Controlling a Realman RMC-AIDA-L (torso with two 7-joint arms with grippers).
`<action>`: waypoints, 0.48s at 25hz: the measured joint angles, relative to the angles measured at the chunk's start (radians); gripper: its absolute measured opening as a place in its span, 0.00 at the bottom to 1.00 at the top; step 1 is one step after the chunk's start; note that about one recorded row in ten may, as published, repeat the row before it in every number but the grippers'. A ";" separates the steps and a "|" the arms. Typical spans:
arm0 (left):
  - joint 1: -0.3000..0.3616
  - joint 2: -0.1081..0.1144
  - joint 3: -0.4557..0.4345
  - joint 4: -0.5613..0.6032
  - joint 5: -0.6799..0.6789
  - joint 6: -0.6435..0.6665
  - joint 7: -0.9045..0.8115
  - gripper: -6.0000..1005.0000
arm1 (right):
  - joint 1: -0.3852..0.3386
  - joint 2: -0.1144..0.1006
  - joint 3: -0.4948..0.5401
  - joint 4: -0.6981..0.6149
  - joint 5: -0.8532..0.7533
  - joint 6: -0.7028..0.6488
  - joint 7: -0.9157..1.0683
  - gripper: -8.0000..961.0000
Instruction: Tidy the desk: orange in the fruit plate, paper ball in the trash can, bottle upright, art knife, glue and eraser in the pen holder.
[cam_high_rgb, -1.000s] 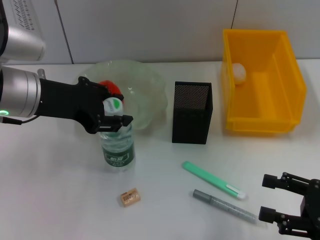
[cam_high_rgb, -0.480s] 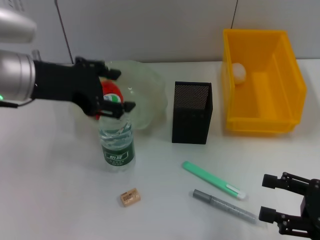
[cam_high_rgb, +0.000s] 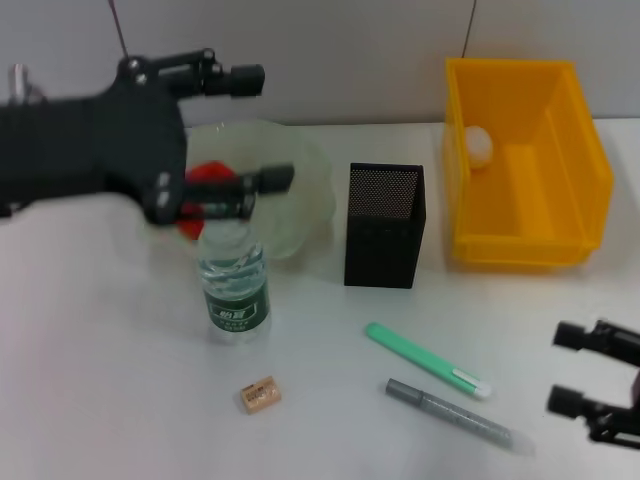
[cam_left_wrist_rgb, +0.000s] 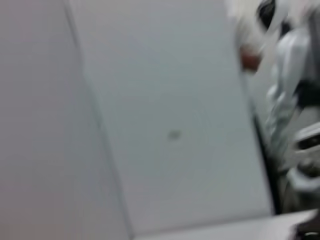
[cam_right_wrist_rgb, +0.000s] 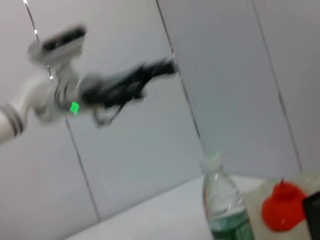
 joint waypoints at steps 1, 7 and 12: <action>0.027 -0.002 0.006 -0.027 -0.058 0.024 0.057 0.81 | 0.000 0.000 0.000 0.000 0.000 0.000 0.000 0.83; 0.102 0.003 0.040 -0.496 -0.240 0.167 0.434 0.80 | 0.008 0.003 0.048 0.182 0.001 -0.021 0.142 0.84; 0.096 0.011 0.032 -0.847 -0.205 0.166 0.698 0.80 | 0.069 -0.001 0.030 0.418 -0.039 -0.030 0.401 0.83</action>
